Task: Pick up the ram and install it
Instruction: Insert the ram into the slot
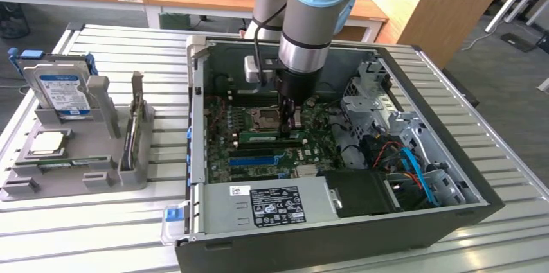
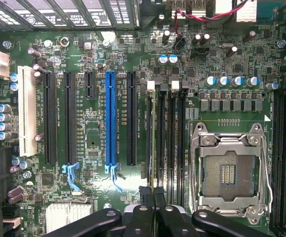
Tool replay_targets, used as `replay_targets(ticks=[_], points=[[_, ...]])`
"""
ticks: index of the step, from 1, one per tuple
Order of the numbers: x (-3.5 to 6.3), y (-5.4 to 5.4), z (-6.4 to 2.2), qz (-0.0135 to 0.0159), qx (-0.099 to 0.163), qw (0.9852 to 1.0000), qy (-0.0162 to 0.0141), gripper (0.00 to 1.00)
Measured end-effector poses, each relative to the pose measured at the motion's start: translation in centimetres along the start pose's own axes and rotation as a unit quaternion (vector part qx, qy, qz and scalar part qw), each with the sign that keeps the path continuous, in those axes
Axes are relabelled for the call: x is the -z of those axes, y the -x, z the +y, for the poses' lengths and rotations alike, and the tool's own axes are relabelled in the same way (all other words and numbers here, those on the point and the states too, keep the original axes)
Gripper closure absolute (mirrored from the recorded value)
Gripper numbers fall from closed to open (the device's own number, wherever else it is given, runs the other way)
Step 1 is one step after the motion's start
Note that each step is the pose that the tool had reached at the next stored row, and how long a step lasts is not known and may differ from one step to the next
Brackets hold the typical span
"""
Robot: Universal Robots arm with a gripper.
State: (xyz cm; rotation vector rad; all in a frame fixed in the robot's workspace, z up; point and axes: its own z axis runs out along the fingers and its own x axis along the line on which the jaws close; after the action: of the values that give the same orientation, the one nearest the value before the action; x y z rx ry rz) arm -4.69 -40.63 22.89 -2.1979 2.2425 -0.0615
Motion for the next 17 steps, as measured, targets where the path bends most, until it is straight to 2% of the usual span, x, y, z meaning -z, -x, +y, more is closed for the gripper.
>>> replay_targets(ticks=[17], points=[[-0.09,0.0,0.0,0.0001,0.0,1.0,0.0,0.88]])
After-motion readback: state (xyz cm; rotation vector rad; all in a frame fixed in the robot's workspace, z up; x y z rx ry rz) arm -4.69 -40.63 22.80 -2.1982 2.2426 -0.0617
